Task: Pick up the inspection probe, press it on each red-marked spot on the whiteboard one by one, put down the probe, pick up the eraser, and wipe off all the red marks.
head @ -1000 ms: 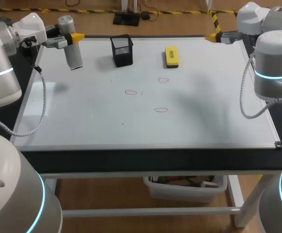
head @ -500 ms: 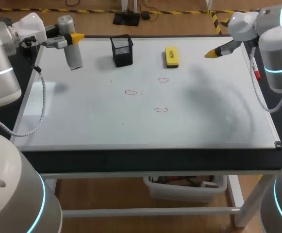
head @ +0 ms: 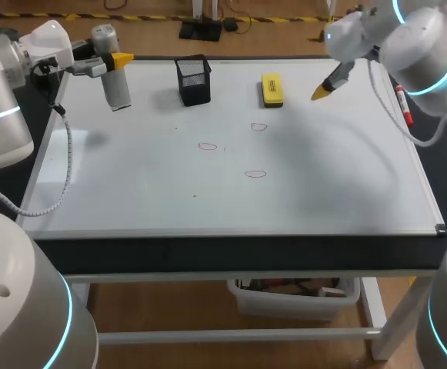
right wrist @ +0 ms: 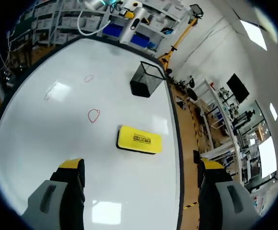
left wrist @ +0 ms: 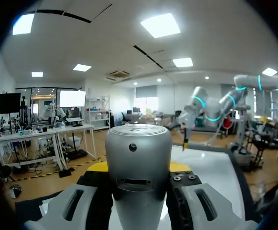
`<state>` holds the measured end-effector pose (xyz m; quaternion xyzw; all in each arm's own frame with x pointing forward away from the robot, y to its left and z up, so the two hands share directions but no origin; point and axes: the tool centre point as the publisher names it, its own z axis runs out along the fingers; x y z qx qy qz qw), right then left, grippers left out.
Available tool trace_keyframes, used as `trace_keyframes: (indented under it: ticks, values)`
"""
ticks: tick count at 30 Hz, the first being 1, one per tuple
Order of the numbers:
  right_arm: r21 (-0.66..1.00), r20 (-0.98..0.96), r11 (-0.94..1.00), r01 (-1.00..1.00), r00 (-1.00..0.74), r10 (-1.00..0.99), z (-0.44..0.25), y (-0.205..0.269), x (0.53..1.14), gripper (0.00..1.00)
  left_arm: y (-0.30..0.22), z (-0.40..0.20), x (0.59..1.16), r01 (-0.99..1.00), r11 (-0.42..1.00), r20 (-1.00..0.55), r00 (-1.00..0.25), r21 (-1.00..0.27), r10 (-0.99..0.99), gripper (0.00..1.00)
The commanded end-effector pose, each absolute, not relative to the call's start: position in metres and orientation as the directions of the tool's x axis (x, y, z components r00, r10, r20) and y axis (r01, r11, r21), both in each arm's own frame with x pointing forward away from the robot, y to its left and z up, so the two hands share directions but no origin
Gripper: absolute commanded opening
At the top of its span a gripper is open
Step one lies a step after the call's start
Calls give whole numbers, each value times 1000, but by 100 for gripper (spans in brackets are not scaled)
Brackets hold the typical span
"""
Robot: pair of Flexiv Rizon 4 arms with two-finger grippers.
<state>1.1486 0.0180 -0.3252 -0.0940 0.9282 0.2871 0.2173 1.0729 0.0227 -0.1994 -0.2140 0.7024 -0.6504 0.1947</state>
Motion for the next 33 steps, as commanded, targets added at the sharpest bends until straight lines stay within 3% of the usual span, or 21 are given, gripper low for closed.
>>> trace_keyframes:
  ticks: [1, 16, 24, 33]
  values:
    - [237, -221, 768, -596, -802, -554, -323, 21, 1154, 100, 22, -200, 1073, -43, 61, 2, -832, -997, -555, 0]
    - [237, -221, 768, -596, -802, -554, -323, 21, 1154, 100, 22, -200, 1073, -43, 61, 2, -832, -997, -555, 0]
    - [153, -167, 365, -918, -388, -906, -334, 69, 1176, 100, 22, -200, 1073, -43, 61, 2, -832, -997, -555, 0]
    - [39, -27, 21, -999, -22, -999, -356, 88, 1167, 100, 22, -200, 1073, -43, 61, 2, -832, -997, -555, 0]
